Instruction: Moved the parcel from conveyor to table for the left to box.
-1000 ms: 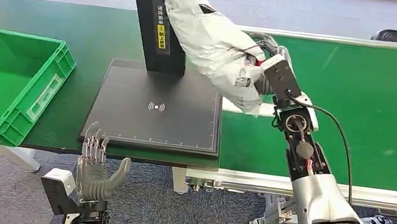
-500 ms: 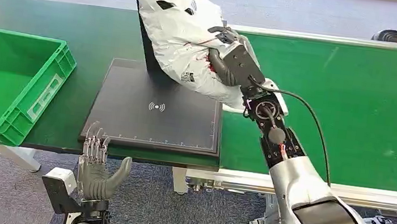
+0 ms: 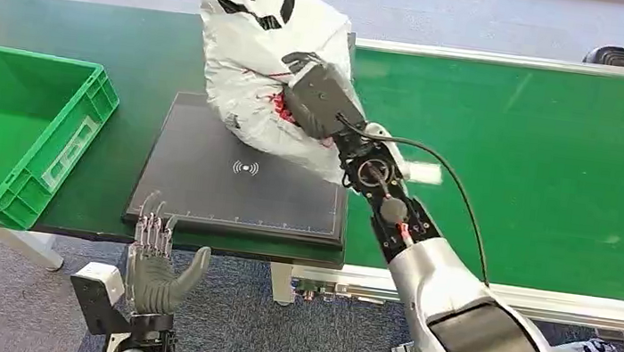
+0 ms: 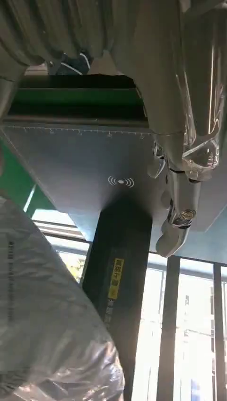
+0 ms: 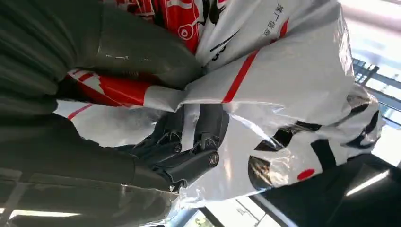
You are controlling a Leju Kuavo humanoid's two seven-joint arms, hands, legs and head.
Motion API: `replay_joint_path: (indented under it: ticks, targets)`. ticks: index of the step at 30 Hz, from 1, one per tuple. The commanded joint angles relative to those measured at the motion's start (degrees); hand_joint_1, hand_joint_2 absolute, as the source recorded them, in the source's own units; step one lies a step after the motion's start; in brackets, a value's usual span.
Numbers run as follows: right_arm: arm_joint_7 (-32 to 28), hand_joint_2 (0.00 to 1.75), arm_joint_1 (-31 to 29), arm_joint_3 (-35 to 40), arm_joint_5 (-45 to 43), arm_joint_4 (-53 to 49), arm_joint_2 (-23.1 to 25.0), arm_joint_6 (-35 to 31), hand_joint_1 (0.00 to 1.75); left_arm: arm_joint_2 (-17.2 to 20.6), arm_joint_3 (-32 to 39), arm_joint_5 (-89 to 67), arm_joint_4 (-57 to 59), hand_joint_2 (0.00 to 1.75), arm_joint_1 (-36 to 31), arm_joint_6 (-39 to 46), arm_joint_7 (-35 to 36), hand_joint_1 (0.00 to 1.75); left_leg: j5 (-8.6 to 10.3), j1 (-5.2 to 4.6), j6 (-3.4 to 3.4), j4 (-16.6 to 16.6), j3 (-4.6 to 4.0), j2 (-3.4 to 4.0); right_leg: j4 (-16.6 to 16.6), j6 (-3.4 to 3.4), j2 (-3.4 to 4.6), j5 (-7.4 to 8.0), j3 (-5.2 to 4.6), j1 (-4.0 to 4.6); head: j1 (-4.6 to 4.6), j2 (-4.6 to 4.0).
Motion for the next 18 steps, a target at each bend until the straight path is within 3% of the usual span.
replay_joint_path:
  ticks: [1, 18]
  targets:
    - [2.3, 1.75, -5.1, 1.8, 0.1, 9.7, 3.2, -1.6, 1.75, -0.5, -0.8, 0.3, 5.1, 1.75, -2.3, -0.2, 0.1, 0.0, -0.02, 0.0, 0.0, 0.0, 0.06, 0.03, 0.0, -0.16, -0.02, -0.01, 0.07, 0.03, 0.02, 0.0]
    - [5.9, 1.75, -1.7, 3.6, 2.2, 11.5, 5.2, -1.7, 1.75, -1.5, -1.2, 0.6, 9.0, 1.75, -5.7, -1.0, 0.1, 0.0, -0.02, 0.01, 0.01, 0.0, 0.1, -0.06, 0.0, -0.13, -0.09, -0.02, 0.12, 0.04, 0.0, 0.0]
